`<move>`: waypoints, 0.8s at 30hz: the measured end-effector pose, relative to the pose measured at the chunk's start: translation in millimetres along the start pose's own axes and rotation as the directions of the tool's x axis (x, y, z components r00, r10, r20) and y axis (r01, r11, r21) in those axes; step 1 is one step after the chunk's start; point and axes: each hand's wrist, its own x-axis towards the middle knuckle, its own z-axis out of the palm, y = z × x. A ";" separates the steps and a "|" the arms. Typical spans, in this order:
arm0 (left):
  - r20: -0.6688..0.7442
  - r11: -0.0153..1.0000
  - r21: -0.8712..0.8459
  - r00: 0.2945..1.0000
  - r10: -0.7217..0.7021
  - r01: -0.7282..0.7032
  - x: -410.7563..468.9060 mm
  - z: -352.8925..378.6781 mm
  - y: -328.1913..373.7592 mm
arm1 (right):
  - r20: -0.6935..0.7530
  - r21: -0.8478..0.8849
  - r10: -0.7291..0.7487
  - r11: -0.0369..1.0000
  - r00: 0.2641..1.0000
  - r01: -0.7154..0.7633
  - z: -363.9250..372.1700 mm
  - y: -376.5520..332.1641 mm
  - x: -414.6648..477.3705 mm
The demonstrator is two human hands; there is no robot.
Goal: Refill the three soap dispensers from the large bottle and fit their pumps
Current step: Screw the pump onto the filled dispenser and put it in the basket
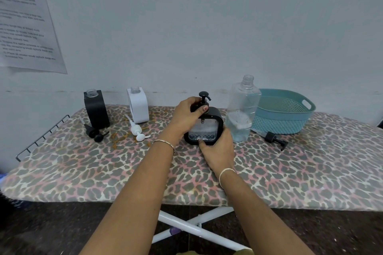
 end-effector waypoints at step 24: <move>-0.057 0.997 0.078 0.998 -0.014 0.019 4.1 4.2 2.2 | -0.002 -0.014 0.022 1.000 1.000 -0.022 0.2 -0.5 0.7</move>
